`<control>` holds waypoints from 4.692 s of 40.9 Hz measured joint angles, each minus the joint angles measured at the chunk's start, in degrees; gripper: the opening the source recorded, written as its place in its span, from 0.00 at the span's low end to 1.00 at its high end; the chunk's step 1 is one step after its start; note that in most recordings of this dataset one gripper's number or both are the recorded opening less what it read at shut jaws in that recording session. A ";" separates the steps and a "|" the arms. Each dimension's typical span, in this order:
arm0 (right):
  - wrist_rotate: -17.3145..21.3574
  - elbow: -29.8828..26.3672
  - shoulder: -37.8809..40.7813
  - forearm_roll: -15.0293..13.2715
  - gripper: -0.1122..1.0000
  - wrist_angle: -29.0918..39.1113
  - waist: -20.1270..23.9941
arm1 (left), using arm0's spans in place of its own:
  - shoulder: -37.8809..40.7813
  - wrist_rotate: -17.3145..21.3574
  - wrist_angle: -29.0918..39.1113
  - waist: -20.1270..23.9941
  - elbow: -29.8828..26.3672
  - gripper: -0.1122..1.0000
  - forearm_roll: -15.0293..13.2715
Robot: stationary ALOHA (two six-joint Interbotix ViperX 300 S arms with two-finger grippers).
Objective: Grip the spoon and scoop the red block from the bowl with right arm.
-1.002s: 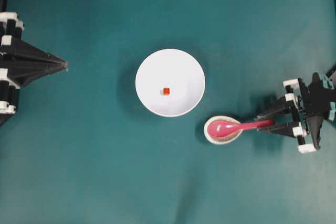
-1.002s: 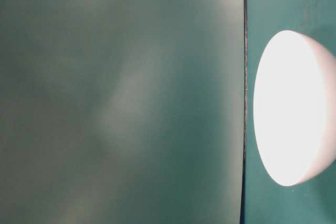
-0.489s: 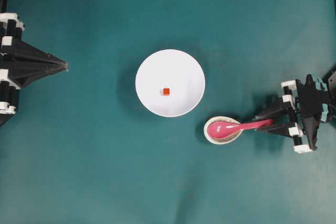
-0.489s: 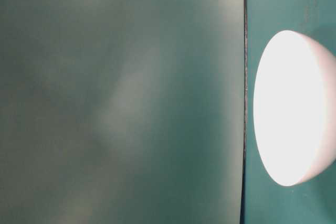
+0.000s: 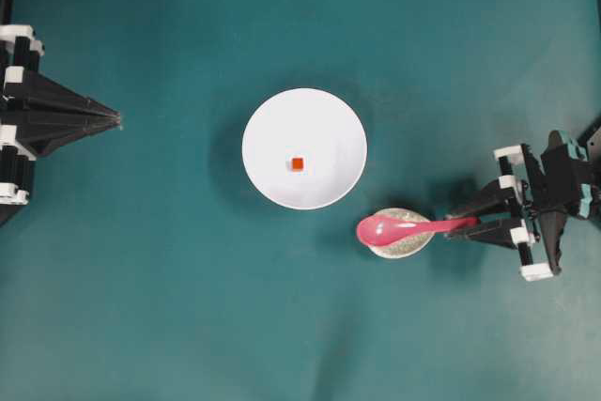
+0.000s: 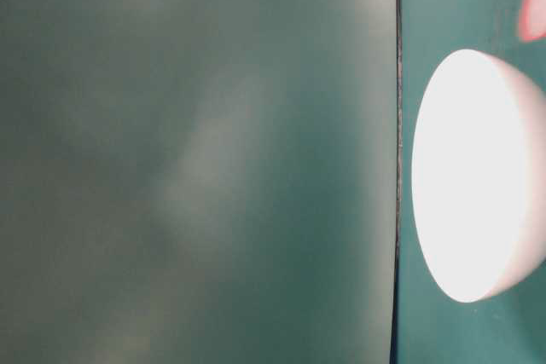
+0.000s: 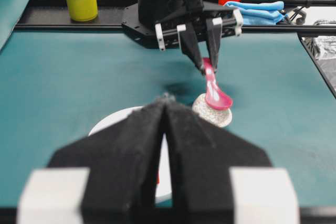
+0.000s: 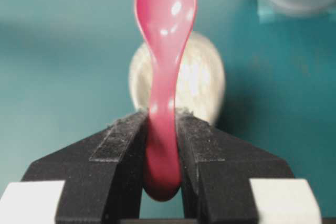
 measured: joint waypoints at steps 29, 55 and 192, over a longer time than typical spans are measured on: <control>-0.97 -41.57 -7.21 -5.19 0.30 94.04 -24.08 | -2.20 1.23 2.90 -0.09 -0.35 0.11 0.00; -1.67 -56.34 4.04 -5.63 0.30 104.24 -24.87 | -5.19 1.49 7.21 0.00 -0.88 0.11 0.09; -0.26 -42.19 -25.22 -5.98 0.30 80.42 -25.58 | -6.50 1.41 11.34 0.00 -1.32 0.11 0.09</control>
